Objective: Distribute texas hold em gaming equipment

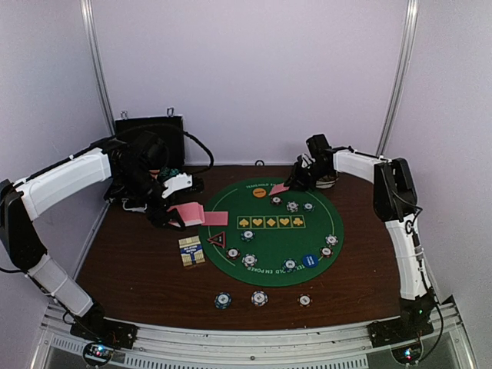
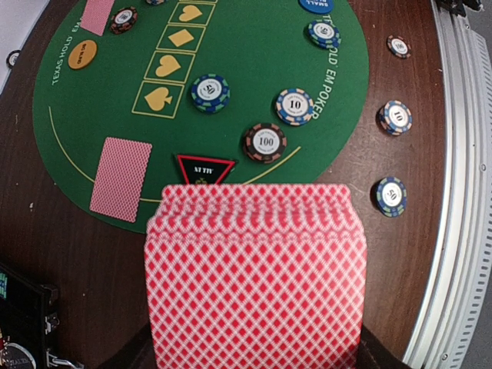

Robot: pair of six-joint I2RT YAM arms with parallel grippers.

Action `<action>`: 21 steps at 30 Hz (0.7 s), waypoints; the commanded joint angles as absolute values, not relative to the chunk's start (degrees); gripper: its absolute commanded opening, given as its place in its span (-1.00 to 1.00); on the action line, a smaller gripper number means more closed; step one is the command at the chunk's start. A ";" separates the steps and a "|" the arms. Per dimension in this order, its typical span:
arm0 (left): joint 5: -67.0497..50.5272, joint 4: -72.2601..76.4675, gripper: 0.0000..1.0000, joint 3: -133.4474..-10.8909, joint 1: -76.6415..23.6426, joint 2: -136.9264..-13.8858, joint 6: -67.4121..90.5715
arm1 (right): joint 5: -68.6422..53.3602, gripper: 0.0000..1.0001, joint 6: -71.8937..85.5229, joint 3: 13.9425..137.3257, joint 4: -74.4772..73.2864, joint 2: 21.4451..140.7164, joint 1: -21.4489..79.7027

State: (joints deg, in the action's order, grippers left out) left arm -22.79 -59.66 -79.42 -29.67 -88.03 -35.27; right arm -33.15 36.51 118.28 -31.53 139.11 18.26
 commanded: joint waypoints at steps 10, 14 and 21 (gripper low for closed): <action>-24.38 -58.37 -0.68 -80.77 -29.44 -86.25 -33.88 | -24.58 0.28 30.15 118.54 -36.87 129.77 18.25; -24.58 -58.33 -0.69 -81.02 -29.44 -86.46 -33.47 | -27.23 0.42 30.90 111.61 -33.36 122.64 20.38; -25.05 -58.27 -0.69 -82.22 -29.44 -87.16 -32.46 | -37.29 0.64 37.70 94.50 -20.64 109.23 31.44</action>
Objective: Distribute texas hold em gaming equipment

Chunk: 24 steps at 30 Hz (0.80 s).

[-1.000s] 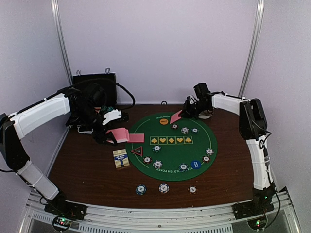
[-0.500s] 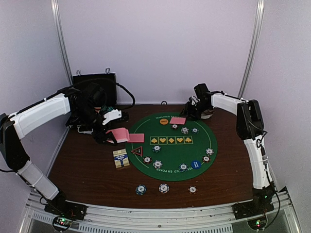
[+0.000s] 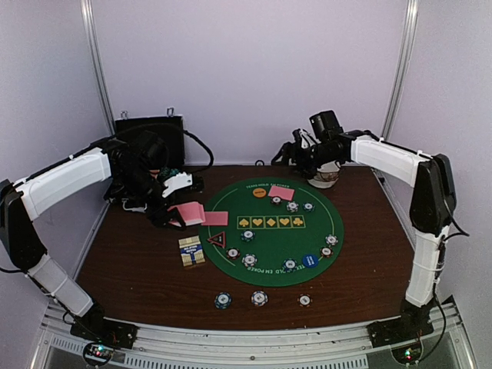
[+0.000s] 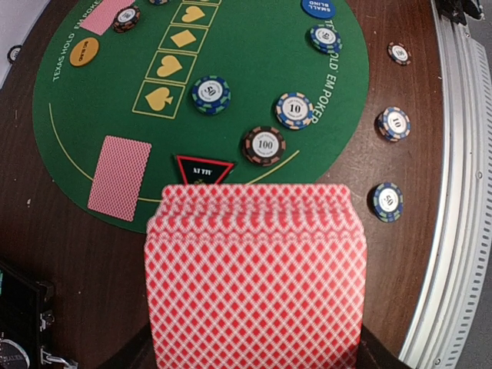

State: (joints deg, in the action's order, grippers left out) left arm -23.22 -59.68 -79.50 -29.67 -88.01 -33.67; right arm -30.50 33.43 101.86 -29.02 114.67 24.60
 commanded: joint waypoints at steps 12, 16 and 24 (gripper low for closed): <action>-26.09 -58.27 -0.69 -82.84 -29.44 -87.30 -31.46 | -43.88 0.75 52.93 82.16 -0.18 105.78 46.32; -26.35 -58.35 -0.69 -83.03 -29.45 -87.35 -31.25 | -44.75 0.76 54.75 84.61 2.22 108.85 48.80; -26.16 -58.27 -0.69 -83.41 -29.44 -87.12 -31.35 | -46.49 0.77 56.32 90.70 2.98 114.84 51.00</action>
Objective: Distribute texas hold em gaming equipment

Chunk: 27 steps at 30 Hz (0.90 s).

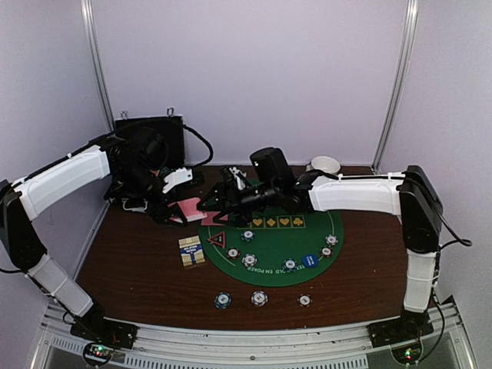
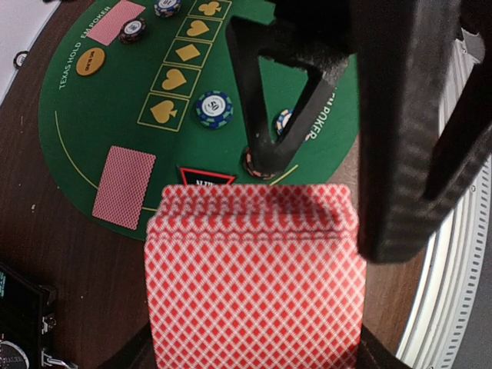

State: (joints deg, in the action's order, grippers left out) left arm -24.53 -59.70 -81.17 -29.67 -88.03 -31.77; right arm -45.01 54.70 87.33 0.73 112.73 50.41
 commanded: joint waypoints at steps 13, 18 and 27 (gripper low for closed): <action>-26.34 -58.28 -0.69 -82.68 -29.44 -86.73 -31.65 | -49.50 0.77 60.79 98.85 5.49 122.66 52.20; -26.46 -58.28 -0.69 -82.74 -29.45 -86.65 -31.97 | -50.65 0.70 62.41 101.68 5.10 125.51 52.34; -26.36 -58.35 -0.69 -82.35 -29.45 -86.25 -32.77 | -51.15 0.46 63.89 100.68 5.55 125.86 50.49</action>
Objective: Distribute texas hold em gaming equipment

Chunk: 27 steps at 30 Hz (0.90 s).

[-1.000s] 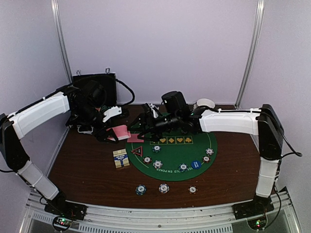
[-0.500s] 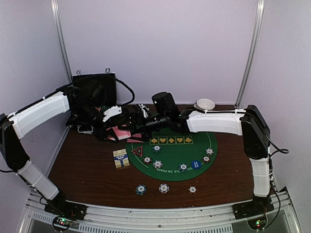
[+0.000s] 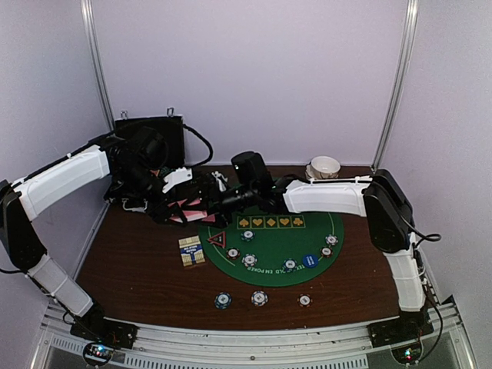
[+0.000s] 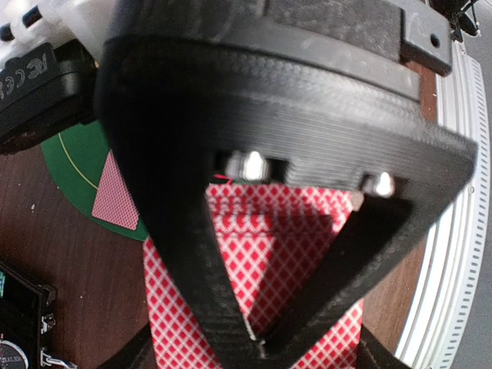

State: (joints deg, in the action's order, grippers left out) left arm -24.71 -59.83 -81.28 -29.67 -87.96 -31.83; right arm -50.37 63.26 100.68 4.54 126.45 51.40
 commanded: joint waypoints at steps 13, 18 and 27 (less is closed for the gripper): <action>-26.19 -58.27 -0.70 -82.35 -29.44 -86.08 -32.93 | -51.33 0.23 59.76 93.98 1.10 120.54 47.75; -25.89 -58.28 -0.71 -82.11 -29.49 -86.10 -33.19 | -51.41 0.12 59.62 92.91 0.96 118.27 47.55; -25.72 -58.27 -0.71 -81.65 -29.44 -86.28 -33.21 | -51.37 -0.31 61.25 91.98 2.51 114.06 47.55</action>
State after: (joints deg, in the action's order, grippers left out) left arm -24.49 -60.01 -81.28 -29.67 -87.81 -32.45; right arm -51.94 60.97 92.79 2.33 117.89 47.94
